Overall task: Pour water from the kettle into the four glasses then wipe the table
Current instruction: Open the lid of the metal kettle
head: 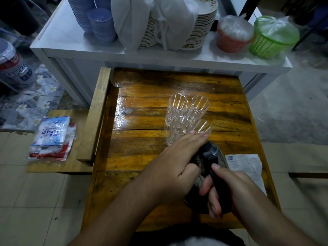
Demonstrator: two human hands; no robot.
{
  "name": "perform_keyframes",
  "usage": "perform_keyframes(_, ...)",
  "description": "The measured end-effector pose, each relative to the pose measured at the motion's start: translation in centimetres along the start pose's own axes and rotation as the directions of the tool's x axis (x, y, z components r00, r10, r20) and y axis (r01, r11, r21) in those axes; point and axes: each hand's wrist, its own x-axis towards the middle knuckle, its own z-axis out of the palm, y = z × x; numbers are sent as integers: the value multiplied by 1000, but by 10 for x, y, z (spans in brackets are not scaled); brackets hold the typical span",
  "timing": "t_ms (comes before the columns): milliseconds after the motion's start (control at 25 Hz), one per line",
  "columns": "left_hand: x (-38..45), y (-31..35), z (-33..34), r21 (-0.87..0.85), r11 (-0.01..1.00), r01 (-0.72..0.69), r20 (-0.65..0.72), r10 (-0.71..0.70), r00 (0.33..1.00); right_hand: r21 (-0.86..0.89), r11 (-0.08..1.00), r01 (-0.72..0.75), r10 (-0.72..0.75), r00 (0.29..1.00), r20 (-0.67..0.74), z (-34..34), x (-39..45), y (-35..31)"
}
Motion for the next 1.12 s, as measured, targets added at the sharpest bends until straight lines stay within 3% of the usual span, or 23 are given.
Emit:
perform_keyframes(760, -3, 0, 3, 17, 1000, -22, -63, 23, 998, 70, 996, 52, -38, 982, -186, 2, -5, 1)
perform_keyframes(1120, -4, 1, 7, 4, 1000, -13, -111, 14, 994, 15, 989, 144, -136, 959, -250, -1, -4, 5)
